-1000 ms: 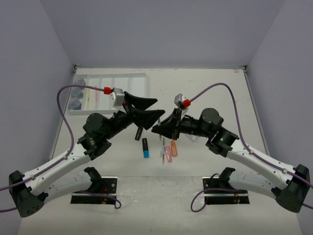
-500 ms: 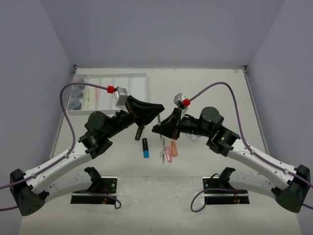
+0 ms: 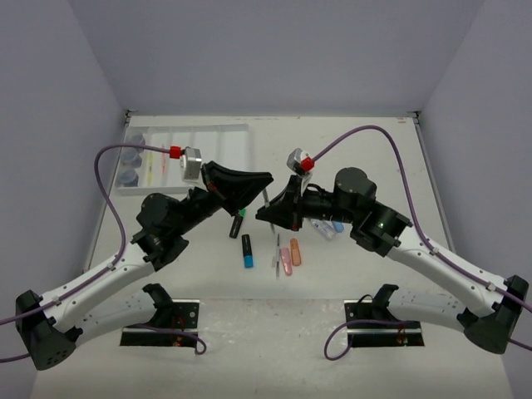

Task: Sort the stationery into containers
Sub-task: Close the pen cap on the pen, then place the pen in the storage box.

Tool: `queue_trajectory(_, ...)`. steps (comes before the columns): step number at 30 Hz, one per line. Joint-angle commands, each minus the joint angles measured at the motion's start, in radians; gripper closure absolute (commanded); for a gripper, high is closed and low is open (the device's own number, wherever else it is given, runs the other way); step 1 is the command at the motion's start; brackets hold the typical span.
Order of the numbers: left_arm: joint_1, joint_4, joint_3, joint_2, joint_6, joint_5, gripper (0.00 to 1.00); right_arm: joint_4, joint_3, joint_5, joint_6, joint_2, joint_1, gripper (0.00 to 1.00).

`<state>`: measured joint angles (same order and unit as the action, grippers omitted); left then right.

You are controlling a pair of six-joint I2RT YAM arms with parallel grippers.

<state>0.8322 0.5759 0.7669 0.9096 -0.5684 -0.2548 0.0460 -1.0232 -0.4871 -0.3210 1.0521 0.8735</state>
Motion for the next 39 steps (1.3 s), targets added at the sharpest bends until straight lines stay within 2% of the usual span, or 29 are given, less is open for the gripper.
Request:
queue_trajectory(1, 0.021, -0.064, -0.078, 0.006, -0.049, -0.13, 1.0, -0.093, -0.198, 0.149, 0.016, 0.028, -0.031, 1.0)
queue_trajectory(7, 0.054, -0.009, -0.14, 0.014, -0.076, -0.135, 1.0, -0.049, -0.376, 0.16, 0.033, 0.111, -0.039, 1.0)
queue_trajectory(11, 0.139, 0.005, -0.16, 0.041, -0.065, -0.098, 1.0, -0.02, -0.473, 0.141, 0.024, 0.155, -0.07, 1.0)
queue_trajectory(21, 0.202, 0.045, -0.163, 0.085, -0.097, -0.105, 1.0, -0.008, -0.538, 0.114, 0.003, 0.201, -0.135, 1.0)
queue_trajectory(24, 0.2, -0.034, -0.141, 0.033, -0.067, 0.015, 1.0, -0.03, -0.475, 0.089, 0.01, 0.175, -0.136, 1.0)
queue_trajectory(26, 0.2, -0.155, -0.087, 0.01, -0.018, 0.137, 1.0, -0.09, -0.357, 0.043, -0.011, 0.138, -0.136, 1.0)
queue_trajectory(28, 0.2, -0.25, -0.044, -0.014, 0.022, 0.225, 0.92, -0.118, -0.25, 0.004, -0.024, 0.112, -0.133, 1.0)
queue_trajectory(30, 0.2, -0.277, -0.005, -0.03, 0.059, 0.243, 0.76, -0.152, -0.171, -0.006, -0.042, 0.084, -0.13, 1.0)
queue_trajectory(32, 0.2, -0.302, 0.029, -0.035, 0.079, 0.258, 0.72, -0.167, -0.124, -0.019, -0.053, 0.064, -0.128, 1.0)
queue_trajectory(39, 0.2, -0.336, 0.062, -0.022, 0.107, 0.292, 0.74, -0.15, -0.098, -0.034, -0.038, 0.046, -0.123, 1.0)
